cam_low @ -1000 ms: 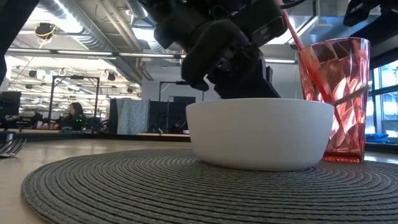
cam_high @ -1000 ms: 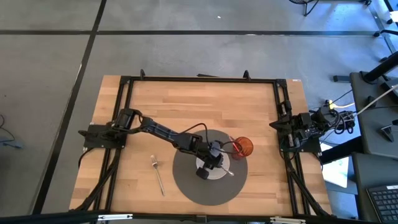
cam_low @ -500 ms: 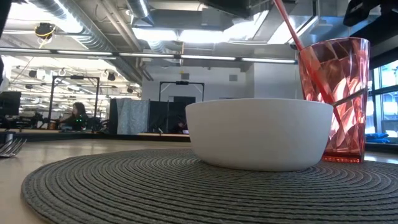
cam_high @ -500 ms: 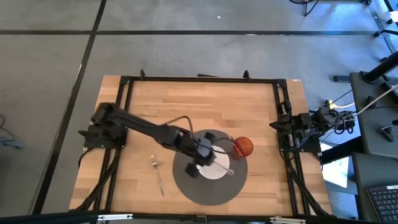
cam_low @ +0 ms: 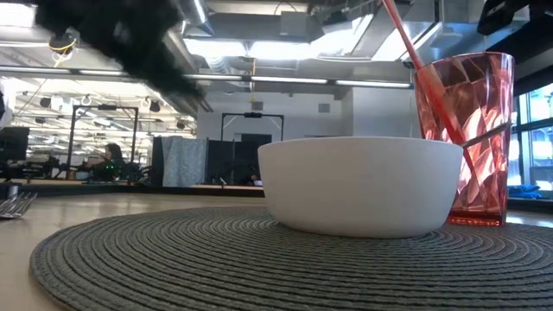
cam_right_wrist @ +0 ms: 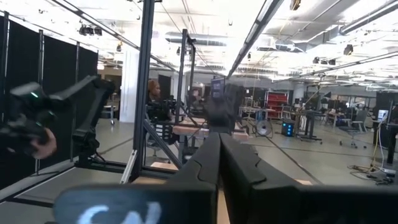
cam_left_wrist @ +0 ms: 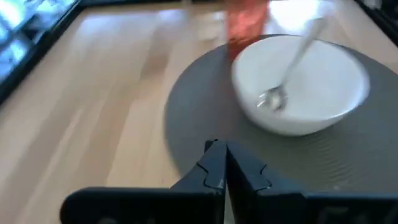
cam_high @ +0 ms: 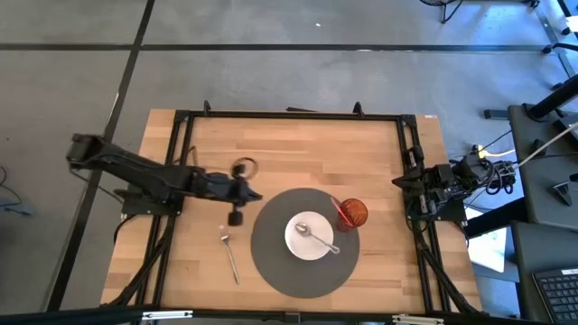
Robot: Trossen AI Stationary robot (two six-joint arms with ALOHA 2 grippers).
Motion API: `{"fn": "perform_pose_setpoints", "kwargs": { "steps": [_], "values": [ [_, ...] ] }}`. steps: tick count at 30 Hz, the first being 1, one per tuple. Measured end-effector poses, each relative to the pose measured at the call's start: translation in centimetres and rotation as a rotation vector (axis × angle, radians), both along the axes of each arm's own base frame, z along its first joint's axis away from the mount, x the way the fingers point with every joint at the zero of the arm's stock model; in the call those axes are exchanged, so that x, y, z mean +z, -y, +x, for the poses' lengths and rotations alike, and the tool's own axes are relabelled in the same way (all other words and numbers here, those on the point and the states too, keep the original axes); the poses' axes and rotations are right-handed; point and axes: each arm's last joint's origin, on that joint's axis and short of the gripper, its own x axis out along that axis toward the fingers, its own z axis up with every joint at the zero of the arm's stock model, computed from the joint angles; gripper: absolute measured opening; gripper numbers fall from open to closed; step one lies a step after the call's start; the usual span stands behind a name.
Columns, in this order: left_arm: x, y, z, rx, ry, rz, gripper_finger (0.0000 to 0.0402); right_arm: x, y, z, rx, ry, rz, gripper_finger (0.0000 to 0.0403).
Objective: Pick & Place Utensil
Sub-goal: Put the silver fork into the white bowl to the left of the orange glass
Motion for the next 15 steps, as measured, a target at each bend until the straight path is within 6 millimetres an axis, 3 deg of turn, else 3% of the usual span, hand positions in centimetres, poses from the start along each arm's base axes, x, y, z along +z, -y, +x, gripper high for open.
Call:
{"fn": "perform_pose_setpoints", "kwargs": {
  "steps": [3, 5, 15],
  "values": [
    [-3.8, -1.2, -3.1, 0.1, 0.056, -0.108, 0.0001, 0.0, 0.0, 0.0, -0.005, 0.002, -0.016, 0.001],
    [-5.2, -1.6, -4.5, 0.131, 0.092, -0.162, 0.0001, -0.1, 0.0, 0.0, -0.008, -0.004, -0.026, 0.001],
    [-7.6, -1.4, -6.5, 0.099, -0.056, -0.172, 0.0002, -0.3, 0.0, 0.1, -0.022, -0.019, -0.08, 0.001]
  ]
}}
